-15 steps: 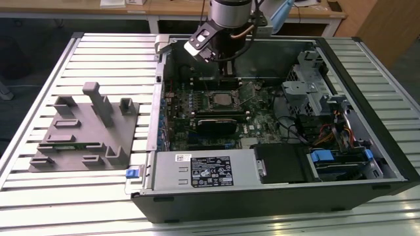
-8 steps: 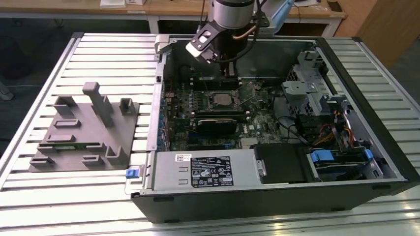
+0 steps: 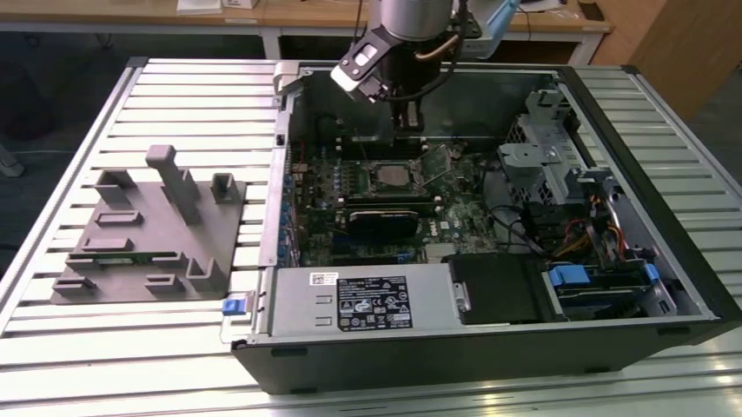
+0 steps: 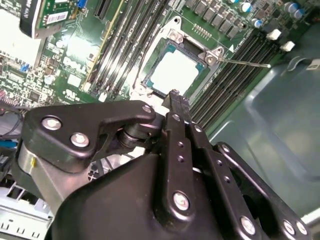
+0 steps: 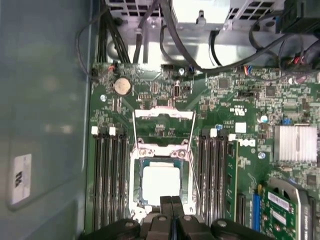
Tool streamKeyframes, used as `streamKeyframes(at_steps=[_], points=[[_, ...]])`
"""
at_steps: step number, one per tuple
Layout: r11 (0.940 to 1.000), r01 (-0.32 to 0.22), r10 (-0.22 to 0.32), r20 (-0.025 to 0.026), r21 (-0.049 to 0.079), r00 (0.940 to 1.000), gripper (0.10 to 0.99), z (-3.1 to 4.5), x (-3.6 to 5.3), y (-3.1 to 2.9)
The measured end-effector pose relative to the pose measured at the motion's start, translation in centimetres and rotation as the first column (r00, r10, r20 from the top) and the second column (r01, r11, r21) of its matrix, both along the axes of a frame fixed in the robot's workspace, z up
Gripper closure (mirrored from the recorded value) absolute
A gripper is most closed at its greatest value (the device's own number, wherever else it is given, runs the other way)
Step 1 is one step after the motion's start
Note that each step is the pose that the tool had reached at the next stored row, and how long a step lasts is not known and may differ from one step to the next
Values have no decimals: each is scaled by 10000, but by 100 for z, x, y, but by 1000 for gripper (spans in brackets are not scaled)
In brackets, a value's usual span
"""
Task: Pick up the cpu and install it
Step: 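Close the cpu cover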
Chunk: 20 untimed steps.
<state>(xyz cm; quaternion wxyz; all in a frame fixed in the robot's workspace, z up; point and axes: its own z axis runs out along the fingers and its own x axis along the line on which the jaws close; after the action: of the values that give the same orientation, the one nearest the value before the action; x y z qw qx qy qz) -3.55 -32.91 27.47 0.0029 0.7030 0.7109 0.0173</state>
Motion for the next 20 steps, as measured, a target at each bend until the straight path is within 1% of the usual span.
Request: streamKeyframes(at_steps=[3, 5, 8, 10, 13, 15, 20], points=[[10000, 1, -1, -59, 2, 10000, 980, 0, 28, 0], [10000, 2, -2, -80, 0, 10000, 980, 0, 40, 0], [10000, 1, -1, -83, 0, 10000, 980, -2, 43, -13], [10000, 1, -1, -82, 0, 10000, 980, -3, 43, -34], [10000, 1, -1, -82, 1, 10000, 980, -4, 47, -40], [10000, 1, -1, -82, 1, 10000, 980, -5, 70, -40], [10000, 1, -1, -82, 0, 10000, 980, -7, 164, -40]])
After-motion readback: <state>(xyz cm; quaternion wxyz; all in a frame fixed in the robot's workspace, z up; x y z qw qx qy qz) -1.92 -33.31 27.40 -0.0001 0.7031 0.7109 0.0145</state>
